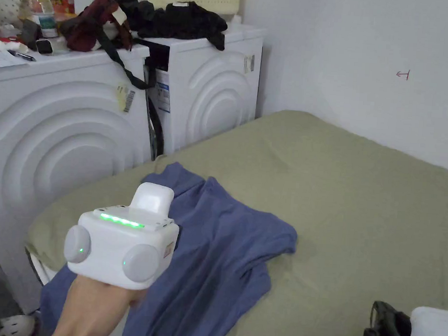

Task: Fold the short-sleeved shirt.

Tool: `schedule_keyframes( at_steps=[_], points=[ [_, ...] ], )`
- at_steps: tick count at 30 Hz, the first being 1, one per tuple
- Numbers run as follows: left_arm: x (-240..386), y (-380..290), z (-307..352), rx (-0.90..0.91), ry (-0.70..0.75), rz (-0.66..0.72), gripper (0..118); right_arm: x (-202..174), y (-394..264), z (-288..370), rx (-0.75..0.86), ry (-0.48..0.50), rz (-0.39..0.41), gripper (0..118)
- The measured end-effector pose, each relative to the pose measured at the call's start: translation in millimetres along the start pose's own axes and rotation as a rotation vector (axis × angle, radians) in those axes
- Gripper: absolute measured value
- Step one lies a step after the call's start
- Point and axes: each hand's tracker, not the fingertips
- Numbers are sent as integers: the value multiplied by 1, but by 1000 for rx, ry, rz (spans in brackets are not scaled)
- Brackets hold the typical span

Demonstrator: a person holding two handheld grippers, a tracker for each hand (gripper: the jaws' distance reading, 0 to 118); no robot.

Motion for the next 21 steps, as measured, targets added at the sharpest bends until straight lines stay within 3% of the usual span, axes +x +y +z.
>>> schedule_keyframes(
  at_steps=[3, 4, 6, 7, 9, 11, 14, 18, 20, 21],
  points=[
    [11, 2, -61, -141, -74, 20, 2, 7, -26, -3, -78, -18, 7, 1],
    [14, 2, -82, -179, -97, 19, 31, 10, -35, -4, -109, -36, 24, 1],
    [17, 0, -114, -271, -120, 39, 105, 15, -49, -9, -152, -42, 19, 1],
    [19, -5, -130, -326, -152, 49, 118, 19, -55, -11, -189, -38, 4, 1],
    [24, -15, -151, -385, -167, 43, 117, 23, -65, -14, -222, -49, -2, 1],
    [36, -22, -161, -388, -110, -54, 117, 26, -74, -14, -240, -54, 14, 1],
    [46, -35, -173, -442, -97, -39, 115, 29, -80, -12, -266, -59, 11, 1],
    [40, -29, -162, -399, -113, -19, 100, 39, -81, 2, -271, -76, 19, 1],
    [39, -25, -146, -366, -131, -28, 65, 49, -82, 14, -264, -94, 8, 1],
    [38, -28, -144, -346, -102, -46, 35, 54, -83, 22, -260, -109, 2, 1]
  ],
)
